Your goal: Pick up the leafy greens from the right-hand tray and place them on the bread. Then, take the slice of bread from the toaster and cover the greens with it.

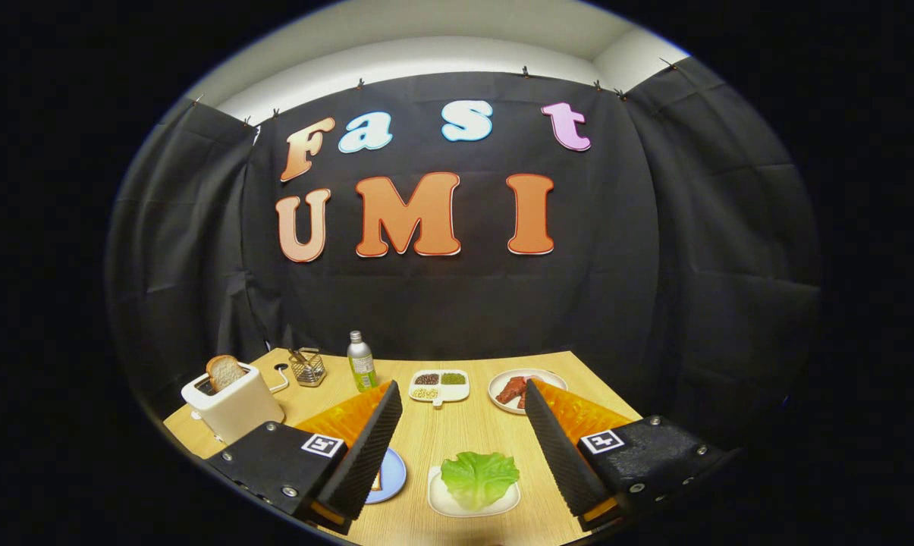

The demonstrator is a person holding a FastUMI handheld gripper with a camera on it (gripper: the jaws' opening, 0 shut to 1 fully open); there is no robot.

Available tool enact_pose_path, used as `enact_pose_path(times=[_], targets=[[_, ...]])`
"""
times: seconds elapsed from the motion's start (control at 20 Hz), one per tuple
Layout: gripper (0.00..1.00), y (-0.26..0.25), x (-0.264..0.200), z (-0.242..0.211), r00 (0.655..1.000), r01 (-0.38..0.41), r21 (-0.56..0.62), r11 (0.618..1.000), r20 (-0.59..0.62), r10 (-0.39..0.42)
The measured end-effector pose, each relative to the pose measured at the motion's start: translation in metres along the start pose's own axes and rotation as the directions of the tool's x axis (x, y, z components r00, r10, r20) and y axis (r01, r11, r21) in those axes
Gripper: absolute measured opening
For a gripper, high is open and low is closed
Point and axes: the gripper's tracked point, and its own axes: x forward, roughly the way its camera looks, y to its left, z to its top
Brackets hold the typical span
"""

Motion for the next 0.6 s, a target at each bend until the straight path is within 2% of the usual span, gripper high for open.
enact_pose_path(times=[0.6], targets=[[0.98,-0.010,0.045,-0.063,0.994,-0.035,-0.025,0.999,-0.108,0.032]])
